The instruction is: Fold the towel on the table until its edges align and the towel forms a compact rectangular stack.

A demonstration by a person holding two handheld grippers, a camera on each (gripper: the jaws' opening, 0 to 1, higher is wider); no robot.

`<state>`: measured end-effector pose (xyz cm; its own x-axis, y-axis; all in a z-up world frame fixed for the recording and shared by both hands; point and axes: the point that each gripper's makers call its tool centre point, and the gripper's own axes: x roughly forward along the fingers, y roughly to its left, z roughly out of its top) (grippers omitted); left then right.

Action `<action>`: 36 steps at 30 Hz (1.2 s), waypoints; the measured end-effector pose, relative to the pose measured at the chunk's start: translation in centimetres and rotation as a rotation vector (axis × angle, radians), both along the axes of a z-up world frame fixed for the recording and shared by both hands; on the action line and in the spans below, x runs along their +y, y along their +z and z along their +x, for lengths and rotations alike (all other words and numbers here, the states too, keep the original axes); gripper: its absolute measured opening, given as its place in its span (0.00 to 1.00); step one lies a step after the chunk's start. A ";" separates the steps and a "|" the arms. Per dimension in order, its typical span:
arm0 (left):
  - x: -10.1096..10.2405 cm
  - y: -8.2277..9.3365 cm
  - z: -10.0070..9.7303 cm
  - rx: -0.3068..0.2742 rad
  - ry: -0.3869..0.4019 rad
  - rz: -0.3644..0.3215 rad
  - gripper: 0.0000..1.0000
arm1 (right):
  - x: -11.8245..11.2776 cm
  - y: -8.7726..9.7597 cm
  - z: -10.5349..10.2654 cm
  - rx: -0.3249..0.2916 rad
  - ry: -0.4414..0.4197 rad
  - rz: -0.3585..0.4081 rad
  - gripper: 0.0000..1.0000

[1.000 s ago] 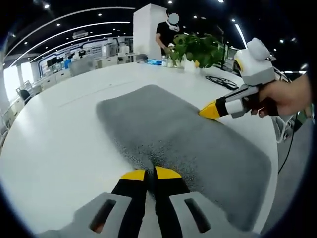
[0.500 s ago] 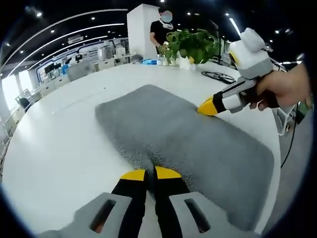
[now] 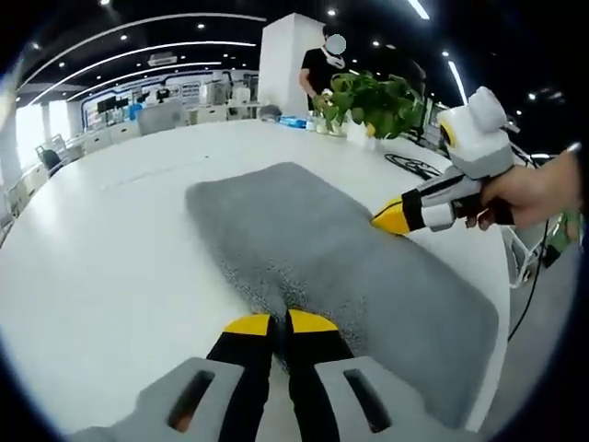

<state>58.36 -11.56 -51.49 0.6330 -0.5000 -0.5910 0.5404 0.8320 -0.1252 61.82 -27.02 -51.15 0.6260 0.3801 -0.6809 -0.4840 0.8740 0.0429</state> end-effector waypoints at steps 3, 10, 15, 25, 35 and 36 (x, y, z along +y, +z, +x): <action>0.5 0.3 -0.1 0.006 0.009 -0.013 0.09 | -0.2 -0.2 0.3 0.009 0.002 0.023 0.04; 1.4 2.9 0.5 -0.047 0.042 0.008 0.26 | -0.2 1.0 0.4 -0.016 0.045 0.044 0.13; 0.7 5.0 0.0 -0.069 0.010 -0.037 0.29 | 0.8 3.0 0.1 -0.076 0.116 0.070 0.18; -1.6 5.9 -4.0 -0.094 -0.196 0.031 0.48 | 1.9 5.7 -1.9 -0.120 0.215 0.075 0.25; -3.7 5.7 -8.2 -0.105 -0.391 0.106 0.57 | 2.6 5.8 -6.0 -0.093 0.310 0.062 0.28; -3.7 5.3 -8.6 -0.117 -0.429 0.153 0.58 | 2.7 5.9 -6.3 -0.095 0.316 0.061 0.28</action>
<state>49.80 -15.24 -46.18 0.4547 -0.6435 -0.6158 0.8428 0.5345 0.0638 55.55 -24.35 -45.25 0.5303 0.6038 -0.5952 -0.7353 0.6770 0.0318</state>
